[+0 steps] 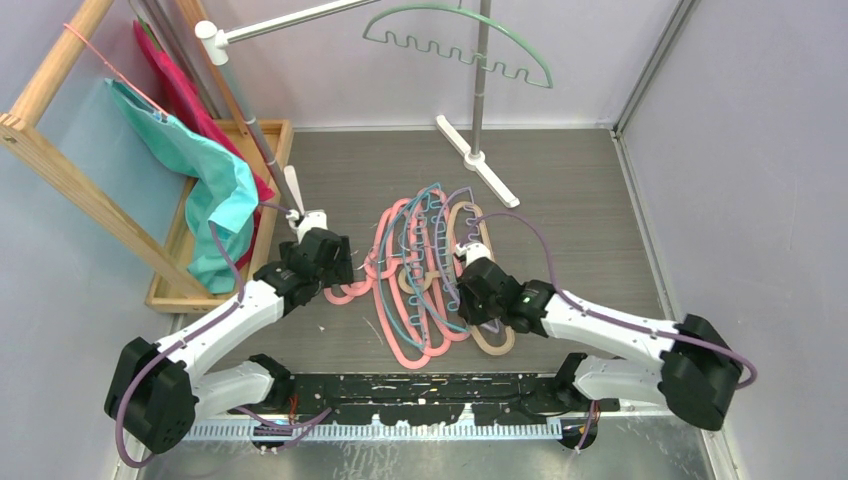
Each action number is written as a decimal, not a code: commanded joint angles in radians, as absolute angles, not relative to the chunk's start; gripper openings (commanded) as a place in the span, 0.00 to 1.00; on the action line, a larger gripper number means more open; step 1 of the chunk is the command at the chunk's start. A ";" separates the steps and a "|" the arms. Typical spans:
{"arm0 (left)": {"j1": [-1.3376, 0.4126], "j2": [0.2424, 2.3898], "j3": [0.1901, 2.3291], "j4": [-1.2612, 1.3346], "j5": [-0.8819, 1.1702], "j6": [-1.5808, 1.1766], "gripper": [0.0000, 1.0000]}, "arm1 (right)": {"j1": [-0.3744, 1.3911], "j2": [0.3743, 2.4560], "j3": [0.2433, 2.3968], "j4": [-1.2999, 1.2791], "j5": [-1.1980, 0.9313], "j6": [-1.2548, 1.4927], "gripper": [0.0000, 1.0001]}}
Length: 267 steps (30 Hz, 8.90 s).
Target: Organize the hangers
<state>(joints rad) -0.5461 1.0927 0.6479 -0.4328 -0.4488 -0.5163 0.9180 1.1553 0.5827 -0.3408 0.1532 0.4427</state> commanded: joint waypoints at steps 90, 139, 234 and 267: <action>-0.549 1.019 0.613 -0.407 -0.472 -0.555 0.98 | 0.878 1.366 1.185 0.728 -0.370 0.870 0.01; -0.549 1.042 0.617 -0.393 -0.468 -0.548 0.98 | 0.447 1.673 1.289 1.092 -0.418 1.319 0.44; -0.549 1.043 0.570 -0.379 -0.468 -0.578 0.98 | 0.981 1.218 1.076 0.379 -0.125 0.711 0.01; -0.549 1.023 0.566 -0.370 -0.461 -0.568 0.98 | 0.710 1.587 1.429 0.745 -0.206 0.960 0.01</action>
<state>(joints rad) -0.5461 1.0267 0.5674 -0.4114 -0.4488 -0.5648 0.7345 1.6222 1.4063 0.5758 -0.2043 0.9504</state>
